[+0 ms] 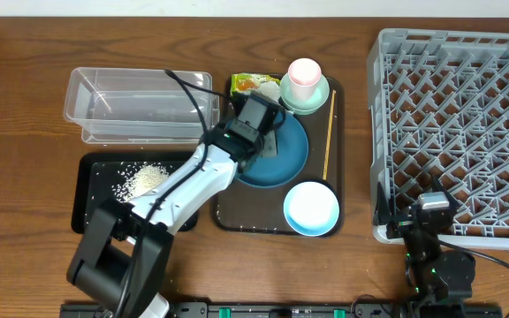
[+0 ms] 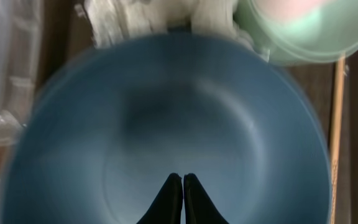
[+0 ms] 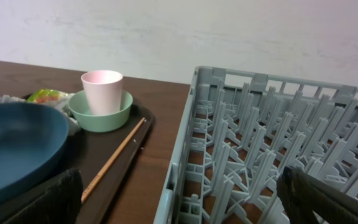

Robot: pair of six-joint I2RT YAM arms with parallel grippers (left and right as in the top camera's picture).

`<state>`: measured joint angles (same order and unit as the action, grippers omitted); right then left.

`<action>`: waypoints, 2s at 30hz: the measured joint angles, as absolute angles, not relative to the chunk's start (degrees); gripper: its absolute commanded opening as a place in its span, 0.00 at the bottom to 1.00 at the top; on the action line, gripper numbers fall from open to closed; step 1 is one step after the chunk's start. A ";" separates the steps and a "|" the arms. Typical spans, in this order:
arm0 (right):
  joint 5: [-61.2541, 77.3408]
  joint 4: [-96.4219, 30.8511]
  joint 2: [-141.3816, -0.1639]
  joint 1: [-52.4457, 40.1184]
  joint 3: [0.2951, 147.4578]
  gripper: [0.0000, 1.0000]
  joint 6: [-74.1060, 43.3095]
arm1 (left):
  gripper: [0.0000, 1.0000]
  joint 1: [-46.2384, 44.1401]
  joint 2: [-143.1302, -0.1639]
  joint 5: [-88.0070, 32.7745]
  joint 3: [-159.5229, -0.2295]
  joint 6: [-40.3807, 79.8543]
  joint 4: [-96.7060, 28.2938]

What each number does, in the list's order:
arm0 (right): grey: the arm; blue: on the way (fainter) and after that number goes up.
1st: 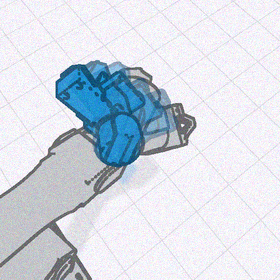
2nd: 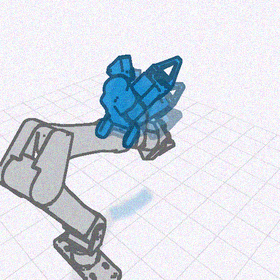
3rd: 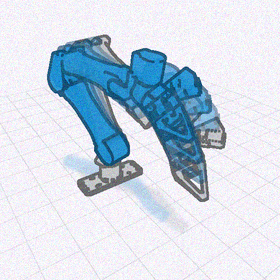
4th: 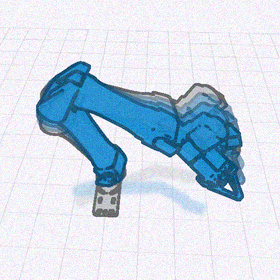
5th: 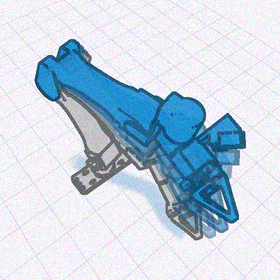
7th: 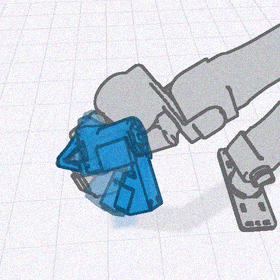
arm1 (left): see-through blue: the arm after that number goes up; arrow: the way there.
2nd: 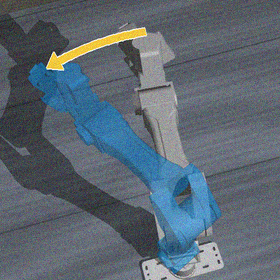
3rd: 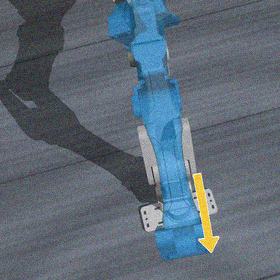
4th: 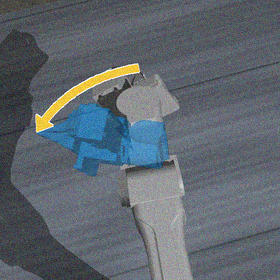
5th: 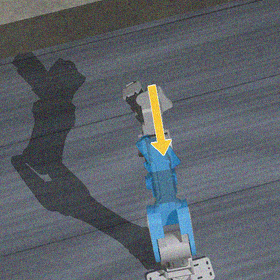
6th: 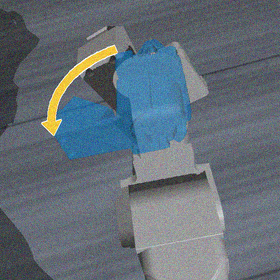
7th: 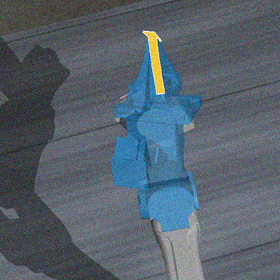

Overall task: Sort waste into correct bins and load items into the dishwasher rack
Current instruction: 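Release the blue plate and raise the left gripper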

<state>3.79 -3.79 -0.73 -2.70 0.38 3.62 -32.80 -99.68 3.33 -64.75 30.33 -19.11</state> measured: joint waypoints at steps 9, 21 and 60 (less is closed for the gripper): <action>3.79 -3.79 -0.73 -2.70 0.38 0.99 3.62 | 0.06 -39.29 -99.77 2.04 -64.73 33.28 -28.03; 3.79 -3.79 -0.73 -2.70 0.38 0.99 3.62 | 0.06 -41.25 -99.77 2.20 -60.58 36.27 -27.11; 3.79 -3.77 -0.73 -2.70 0.38 0.99 3.62 | 0.61 -34.79 -87.29 11.68 -66.61 30.37 -18.39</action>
<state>3.79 -3.77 -0.73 -2.70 0.38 3.62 -34.79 -87.29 11.68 -66.61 30.37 -18.39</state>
